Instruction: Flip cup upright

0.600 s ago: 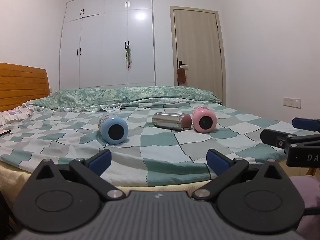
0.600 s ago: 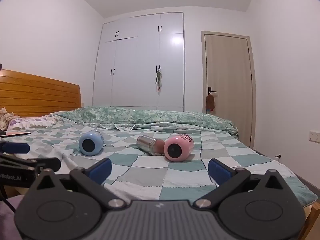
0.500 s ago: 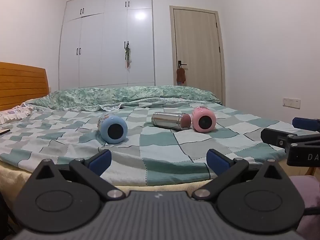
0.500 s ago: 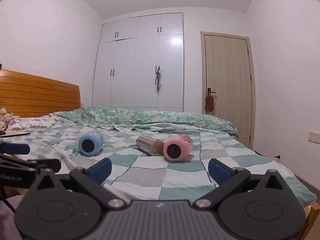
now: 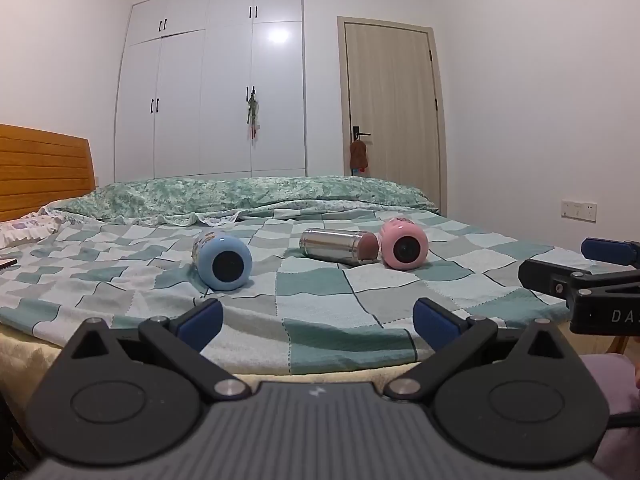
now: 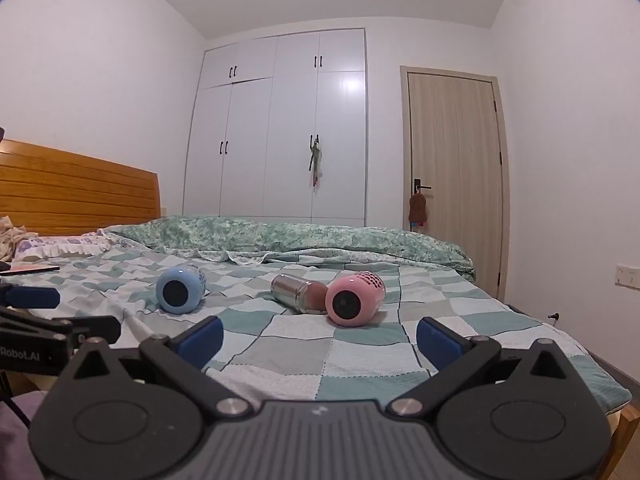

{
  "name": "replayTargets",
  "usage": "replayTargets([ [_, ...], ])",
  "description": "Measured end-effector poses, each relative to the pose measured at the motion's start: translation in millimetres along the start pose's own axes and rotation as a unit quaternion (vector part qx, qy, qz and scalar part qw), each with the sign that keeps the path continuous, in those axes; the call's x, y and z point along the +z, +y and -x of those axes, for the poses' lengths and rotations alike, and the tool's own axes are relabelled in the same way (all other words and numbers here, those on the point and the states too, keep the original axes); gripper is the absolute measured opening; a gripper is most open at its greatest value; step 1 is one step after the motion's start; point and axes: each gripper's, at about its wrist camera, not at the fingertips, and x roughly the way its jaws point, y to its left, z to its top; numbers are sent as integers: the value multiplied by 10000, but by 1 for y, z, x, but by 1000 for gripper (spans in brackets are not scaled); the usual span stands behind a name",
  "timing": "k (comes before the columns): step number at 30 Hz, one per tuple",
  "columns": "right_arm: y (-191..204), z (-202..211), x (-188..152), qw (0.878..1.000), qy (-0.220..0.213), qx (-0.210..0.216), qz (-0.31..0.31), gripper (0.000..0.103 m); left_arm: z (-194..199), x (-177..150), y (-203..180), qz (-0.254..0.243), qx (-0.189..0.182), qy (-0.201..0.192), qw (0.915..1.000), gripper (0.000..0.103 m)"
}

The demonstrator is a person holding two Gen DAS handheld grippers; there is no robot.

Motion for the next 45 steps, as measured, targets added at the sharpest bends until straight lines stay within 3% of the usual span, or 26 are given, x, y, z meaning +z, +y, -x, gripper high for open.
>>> replayTargets([
  [45,2,4,-1,10000,-32,-6,1,103,3,1,-1,8,0,-63,10000,103],
])
